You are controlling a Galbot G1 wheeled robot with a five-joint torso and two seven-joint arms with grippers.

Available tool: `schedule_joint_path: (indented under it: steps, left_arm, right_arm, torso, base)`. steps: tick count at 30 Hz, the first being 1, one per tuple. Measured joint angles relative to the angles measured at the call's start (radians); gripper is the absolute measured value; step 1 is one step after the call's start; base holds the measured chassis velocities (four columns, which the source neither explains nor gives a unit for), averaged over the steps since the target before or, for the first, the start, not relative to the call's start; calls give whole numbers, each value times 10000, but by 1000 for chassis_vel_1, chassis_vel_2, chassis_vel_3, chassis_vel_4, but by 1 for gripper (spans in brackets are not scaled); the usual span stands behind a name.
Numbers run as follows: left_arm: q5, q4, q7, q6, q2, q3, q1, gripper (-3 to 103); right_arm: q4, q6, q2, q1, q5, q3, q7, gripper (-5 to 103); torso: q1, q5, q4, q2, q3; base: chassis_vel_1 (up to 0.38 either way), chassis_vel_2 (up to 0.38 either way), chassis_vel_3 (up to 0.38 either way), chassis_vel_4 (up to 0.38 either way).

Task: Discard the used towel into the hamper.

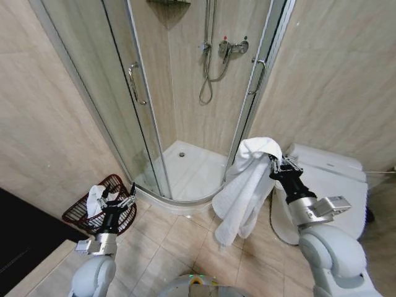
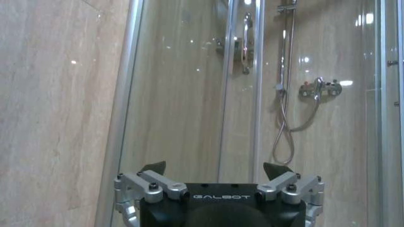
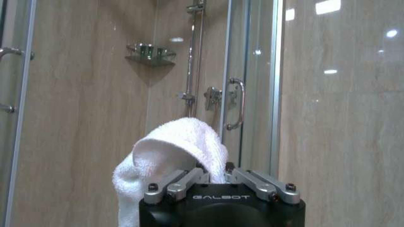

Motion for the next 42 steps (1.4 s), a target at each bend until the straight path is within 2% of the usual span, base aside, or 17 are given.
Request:
schedule_joint_path:
  steps: [28, 42]
  left_arm:
    - [-101, 37, 20, -158, -20, 49, 44, 100]
    - [-140, 71, 22, -220, -14, 67, 38, 100]
  right_arm:
    - [-18, -4, 23, -43, -8, 3, 17, 8]
    - [-72, -101, 82, -49, -252, -11, -6, 8]
  torso:
    - [608, 0, 0, 1348, 742]
    - [630, 0, 0, 1398, 773]
  base:
    - [0, 0, 0, 0]
    - [0, 0, 0, 0]
